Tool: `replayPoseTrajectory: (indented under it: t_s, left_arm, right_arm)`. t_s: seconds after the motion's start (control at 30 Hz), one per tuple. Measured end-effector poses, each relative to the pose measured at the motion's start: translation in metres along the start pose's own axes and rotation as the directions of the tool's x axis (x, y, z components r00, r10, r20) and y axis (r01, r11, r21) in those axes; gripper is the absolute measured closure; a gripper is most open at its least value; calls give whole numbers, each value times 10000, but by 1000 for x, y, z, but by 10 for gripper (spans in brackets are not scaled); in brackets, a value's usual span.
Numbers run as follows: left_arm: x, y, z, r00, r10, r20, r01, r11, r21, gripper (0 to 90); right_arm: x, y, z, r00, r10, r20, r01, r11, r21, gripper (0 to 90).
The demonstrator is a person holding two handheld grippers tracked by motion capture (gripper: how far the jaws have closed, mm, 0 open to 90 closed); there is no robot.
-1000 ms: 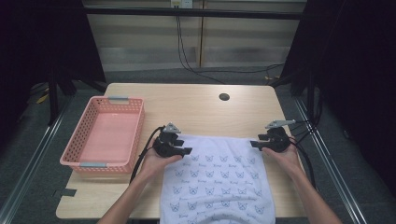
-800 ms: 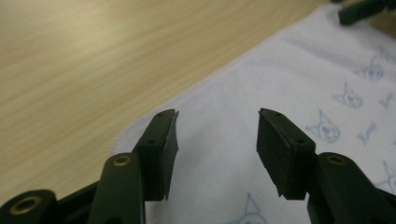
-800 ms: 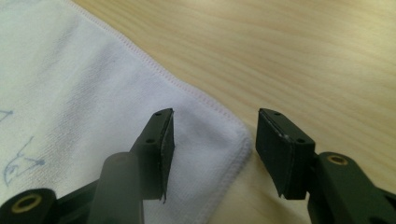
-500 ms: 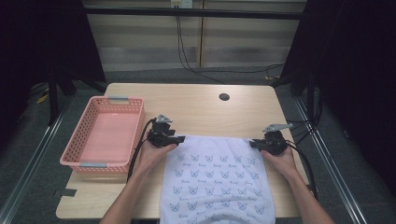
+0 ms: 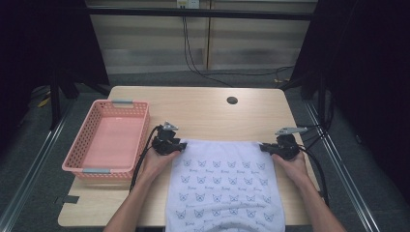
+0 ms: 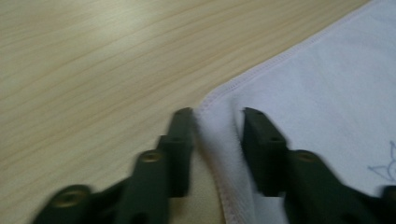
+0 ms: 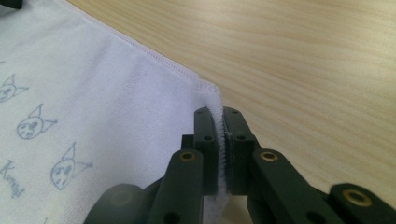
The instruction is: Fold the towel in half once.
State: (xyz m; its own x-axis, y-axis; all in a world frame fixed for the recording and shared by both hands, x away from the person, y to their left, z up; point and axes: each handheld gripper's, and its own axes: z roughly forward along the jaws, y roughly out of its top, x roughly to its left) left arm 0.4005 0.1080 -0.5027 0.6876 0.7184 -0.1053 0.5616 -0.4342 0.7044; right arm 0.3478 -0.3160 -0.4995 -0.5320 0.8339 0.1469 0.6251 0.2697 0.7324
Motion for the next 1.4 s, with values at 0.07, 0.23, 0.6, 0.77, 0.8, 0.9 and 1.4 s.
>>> replayPoseTrajectory:
  t_s: [0.07,0.23,0.6,0.77,0.8,0.9,1.4]
  left_arm:
    - [-3,0,2,9995,-51,298,54,9999,-95,794]
    - [2,-1,3,9960,-514,726,526,9985,-147,865]
    - [1,7,-5,9911,-788,1078,879,9927,-824,867]
    - [6,17,-21,9879,-886,1271,1062,9846,-1391,866]
    - [9,24,-28,9867,-946,1324,1151,9809,-1567,865]
    - [8,32,-36,9889,-772,1273,986,9802,-1715,865]
    - [15,64,-56,9928,-535,1069,768,9707,-2277,865]
  right_arm:
    - [-1,0,0,10000,43,-40,-43,10000,0,864]
    - [-5,-1,0,9990,328,-289,-330,9994,-67,865]
    - [-12,12,-16,9966,588,-578,-646,9925,-1037,867]
    - [-10,24,-22,9976,399,-560,-471,9899,-1334,868]
    - [-11,29,-26,9977,376,-572,-460,9870,-1542,868]
    - [-12,36,-30,9974,394,-599,-493,9834,-1748,868]
    - [-15,60,-47,9981,248,-559,-366,9744,-2217,869]
